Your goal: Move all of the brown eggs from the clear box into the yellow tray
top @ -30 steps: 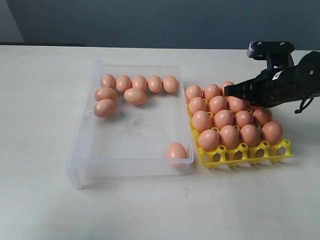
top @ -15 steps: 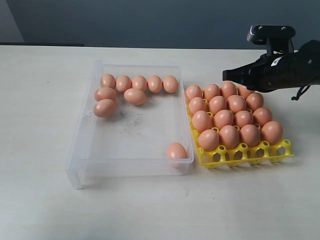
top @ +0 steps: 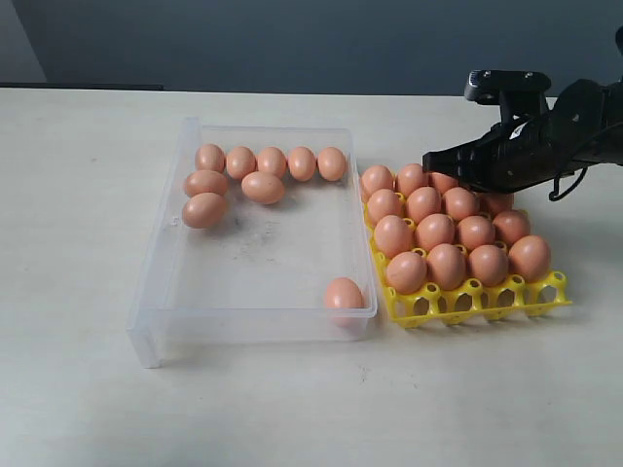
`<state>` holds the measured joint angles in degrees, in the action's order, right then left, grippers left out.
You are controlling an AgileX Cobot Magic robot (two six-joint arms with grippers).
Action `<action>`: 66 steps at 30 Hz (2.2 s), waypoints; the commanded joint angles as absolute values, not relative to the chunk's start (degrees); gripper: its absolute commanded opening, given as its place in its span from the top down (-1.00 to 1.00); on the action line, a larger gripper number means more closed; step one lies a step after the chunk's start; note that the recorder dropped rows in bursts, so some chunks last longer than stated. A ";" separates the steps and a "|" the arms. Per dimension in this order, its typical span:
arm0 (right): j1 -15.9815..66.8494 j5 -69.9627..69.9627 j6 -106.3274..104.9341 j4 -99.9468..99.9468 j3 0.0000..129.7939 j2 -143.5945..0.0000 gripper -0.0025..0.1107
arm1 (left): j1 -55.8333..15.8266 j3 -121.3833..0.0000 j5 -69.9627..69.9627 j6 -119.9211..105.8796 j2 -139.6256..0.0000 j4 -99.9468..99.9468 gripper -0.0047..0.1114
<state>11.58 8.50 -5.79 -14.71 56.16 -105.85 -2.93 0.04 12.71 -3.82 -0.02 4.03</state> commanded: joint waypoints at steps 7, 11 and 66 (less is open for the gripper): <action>11.50 9.69 -5.96 -14.78 57.00 -107.96 0.97 | -2.96 0.00 11.88 -3.65 0.00 4.03 0.91; 11.50 13.21 -5.96 -14.78 58.68 -108.44 0.97 | -2.96 0.00 11.88 -3.65 0.00 4.03 0.91; 11.50 21.33 -8.11 -12.70 48.34 -76.56 0.97 | -2.96 0.00 11.88 -3.65 0.00 4.03 0.91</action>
